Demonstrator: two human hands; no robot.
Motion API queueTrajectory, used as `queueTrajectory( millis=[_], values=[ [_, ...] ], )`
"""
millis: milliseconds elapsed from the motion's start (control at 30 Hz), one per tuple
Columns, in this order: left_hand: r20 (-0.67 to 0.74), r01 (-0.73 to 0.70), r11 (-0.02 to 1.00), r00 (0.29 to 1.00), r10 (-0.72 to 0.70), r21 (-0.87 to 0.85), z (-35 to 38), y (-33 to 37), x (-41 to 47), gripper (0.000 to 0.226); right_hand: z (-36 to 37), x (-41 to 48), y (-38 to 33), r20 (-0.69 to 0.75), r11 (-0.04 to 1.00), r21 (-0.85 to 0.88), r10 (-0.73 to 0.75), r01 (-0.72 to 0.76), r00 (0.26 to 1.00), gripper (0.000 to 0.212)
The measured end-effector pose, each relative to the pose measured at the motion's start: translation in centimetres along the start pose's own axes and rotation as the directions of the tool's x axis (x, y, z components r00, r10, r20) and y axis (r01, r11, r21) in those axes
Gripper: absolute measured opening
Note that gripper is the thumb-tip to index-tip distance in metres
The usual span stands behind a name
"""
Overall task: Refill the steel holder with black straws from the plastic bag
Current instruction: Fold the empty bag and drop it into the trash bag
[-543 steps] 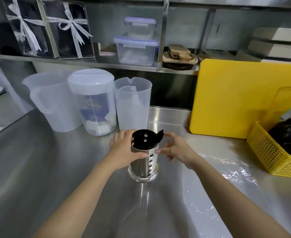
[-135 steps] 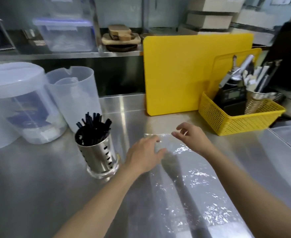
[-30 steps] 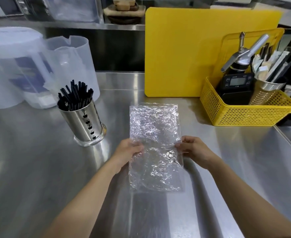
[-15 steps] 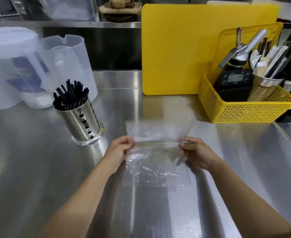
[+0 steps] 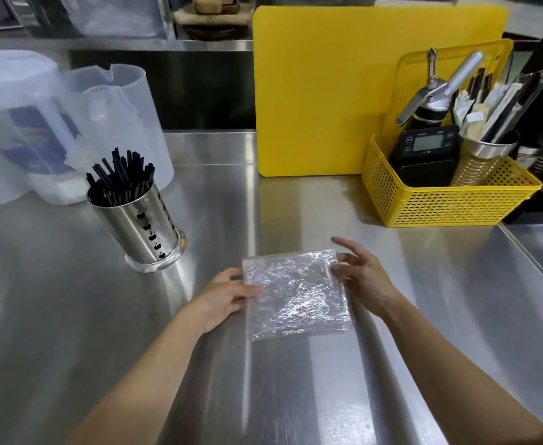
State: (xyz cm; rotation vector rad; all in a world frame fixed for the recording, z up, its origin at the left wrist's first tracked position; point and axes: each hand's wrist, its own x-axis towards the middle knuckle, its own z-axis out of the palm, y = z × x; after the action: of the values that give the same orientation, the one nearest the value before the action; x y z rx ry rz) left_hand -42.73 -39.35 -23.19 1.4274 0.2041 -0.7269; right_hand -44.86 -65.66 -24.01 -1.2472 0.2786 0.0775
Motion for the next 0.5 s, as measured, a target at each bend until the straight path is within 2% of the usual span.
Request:
queueTrajectory(
  millis=[67,100,167,200,267,300,400,500],
  values=[
    [-0.051,-0.019,0.999,0.998,0.02,0.032,0.5,0.1,0.0,0.025,0.0,-0.1,-0.2,-0.011,0.997,0.067,0.037,-0.036,0.999,0.049],
    [-0.088,-0.039,0.999,0.995,0.042,0.037,0.8,0.2,-0.2,0.007,0.1,-0.2,-0.4,-0.008,0.992,0.108,0.071,-0.069,0.997,0.041],
    [-0.176,-0.088,0.996,0.98,0.091,0.022,1.1,0.3,-0.2,0.014,0.4,-0.5,-0.7,0.06,0.986,0.068,0.147,-0.151,0.987,0.016],
    [-0.188,-0.101,0.995,0.977,0.104,0.024,1.1,0.2,-0.2,0.014,0.4,-0.6,-0.7,0.09,0.98,-0.043,0.199,-0.196,0.976,0.013],
    [-0.172,-0.138,0.987,0.973,0.152,0.088,1.2,0.4,-0.2,0.008,0.2,-0.8,-0.2,0.115,0.937,-0.257,0.274,-0.238,0.955,0.034],
    [-0.147,-0.139,0.982,0.977,0.157,0.124,1.3,0.5,-0.4,0.015,0.2,-0.9,-0.2,0.12,0.924,-0.286,0.298,-0.254,0.947,0.039],
    [-0.052,-0.069,0.975,0.995,0.082,0.209,1.4,0.5,-0.9,0.047,0.1,-1.1,-0.1,0.101,0.935,-0.26,0.273,-0.24,0.957,0.015],
    [-0.007,-0.083,0.961,0.996,0.088,0.262,1.6,0.5,-1.3,0.041,-0.1,-1.2,0.1,0.119,0.944,-0.251,0.251,-0.215,0.961,0.009]
  ],
)
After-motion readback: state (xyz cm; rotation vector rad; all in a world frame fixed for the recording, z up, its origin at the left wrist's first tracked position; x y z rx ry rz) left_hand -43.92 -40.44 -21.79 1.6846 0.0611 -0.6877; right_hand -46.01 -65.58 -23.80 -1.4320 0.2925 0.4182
